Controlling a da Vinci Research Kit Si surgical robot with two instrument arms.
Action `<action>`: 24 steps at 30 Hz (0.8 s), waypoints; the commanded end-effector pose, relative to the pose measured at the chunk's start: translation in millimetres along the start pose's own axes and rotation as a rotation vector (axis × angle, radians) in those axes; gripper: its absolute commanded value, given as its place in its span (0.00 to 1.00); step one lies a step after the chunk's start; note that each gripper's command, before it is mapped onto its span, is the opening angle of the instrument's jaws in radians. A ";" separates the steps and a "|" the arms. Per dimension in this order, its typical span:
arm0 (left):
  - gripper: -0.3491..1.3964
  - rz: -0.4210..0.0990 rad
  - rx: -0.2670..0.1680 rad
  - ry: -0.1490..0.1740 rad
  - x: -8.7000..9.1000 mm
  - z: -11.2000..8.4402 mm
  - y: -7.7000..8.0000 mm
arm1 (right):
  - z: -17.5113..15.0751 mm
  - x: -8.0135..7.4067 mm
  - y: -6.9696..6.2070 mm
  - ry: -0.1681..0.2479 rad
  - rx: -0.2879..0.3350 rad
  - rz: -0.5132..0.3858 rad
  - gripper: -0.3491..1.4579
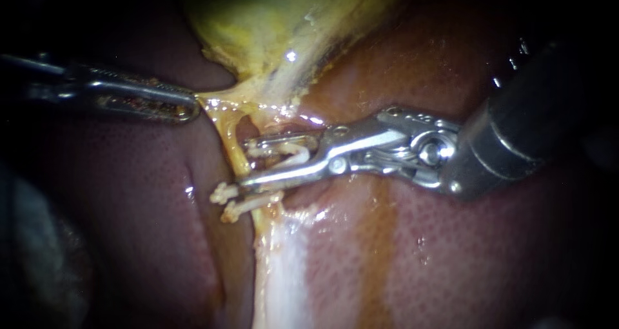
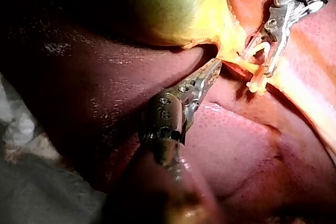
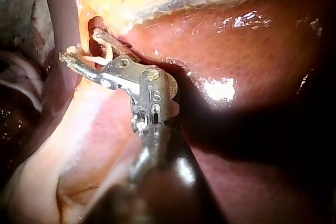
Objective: Clipping third clip left tube
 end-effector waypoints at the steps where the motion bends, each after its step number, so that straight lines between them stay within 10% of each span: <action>1: 0.00 0.000 0.001 0.000 0.0 0.0 0.0 | 0.5 0.0 0.0 0.001 -0.002 -0.002 0.45; 24: 0.00 0.000 0.003 0.001 0.0 0.1 -0.1 | 3.5 4.3 -1.5 0.123 0.019 0.021 0.47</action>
